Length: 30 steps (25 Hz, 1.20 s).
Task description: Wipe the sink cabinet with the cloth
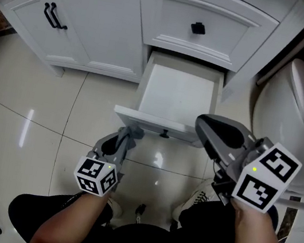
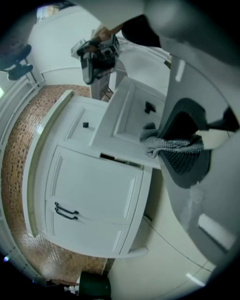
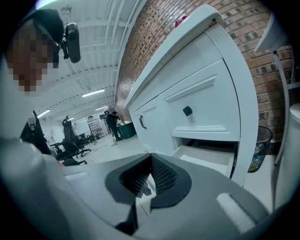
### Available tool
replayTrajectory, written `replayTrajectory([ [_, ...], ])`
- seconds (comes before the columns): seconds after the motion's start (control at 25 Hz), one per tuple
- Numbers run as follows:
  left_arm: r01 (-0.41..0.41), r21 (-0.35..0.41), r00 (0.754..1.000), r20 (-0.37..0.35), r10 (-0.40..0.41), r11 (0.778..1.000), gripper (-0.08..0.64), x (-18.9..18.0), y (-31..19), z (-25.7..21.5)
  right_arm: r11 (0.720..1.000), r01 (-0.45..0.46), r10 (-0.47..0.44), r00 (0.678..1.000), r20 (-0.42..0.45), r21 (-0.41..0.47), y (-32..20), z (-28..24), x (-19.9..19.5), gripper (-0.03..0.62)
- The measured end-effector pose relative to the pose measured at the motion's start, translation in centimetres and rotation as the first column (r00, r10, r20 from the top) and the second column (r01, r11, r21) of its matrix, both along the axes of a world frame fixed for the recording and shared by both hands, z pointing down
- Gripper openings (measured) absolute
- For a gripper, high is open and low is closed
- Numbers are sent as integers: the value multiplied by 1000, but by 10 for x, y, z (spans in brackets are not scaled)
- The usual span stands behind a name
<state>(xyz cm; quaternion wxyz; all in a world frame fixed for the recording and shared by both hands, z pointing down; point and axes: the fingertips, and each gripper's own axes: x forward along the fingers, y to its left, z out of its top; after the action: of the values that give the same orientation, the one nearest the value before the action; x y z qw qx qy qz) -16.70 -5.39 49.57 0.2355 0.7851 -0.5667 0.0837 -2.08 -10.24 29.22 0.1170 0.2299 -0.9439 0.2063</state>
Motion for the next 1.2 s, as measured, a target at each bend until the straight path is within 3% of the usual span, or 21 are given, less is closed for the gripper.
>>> replayTrajectory([
  [0.08,-103,63,994,-21,105,993,40,38,8,-22,1000,-13,13,1000,4,3,-1,-2,6,3],
  [0.2,-258,161,965,-16,263,953,40,98,10,-55,999,-36,36,999,19,5,-4,-6,15,3],
  [0.32,-350,216,931,-28,364,911,40,144,6,-77,998,-60,59,998,29,12,-2,-10,24,3],
  [0.44,-409,222,904,-37,427,885,40,177,3,-82,996,-90,89,996,26,19,0,-11,39,3],
  [0.76,-448,204,883,-50,466,871,40,220,-19,-84,987,-160,160,986,42,10,0,-10,80,3],
  [1.04,-443,210,890,-12,455,872,40,216,-23,-81,986,-164,164,984,65,-5,-1,-10,88,3],
  [1.2,-405,198,910,-5,414,892,40,198,-23,-80,989,-145,146,987,63,-10,0,-9,82,3],
])
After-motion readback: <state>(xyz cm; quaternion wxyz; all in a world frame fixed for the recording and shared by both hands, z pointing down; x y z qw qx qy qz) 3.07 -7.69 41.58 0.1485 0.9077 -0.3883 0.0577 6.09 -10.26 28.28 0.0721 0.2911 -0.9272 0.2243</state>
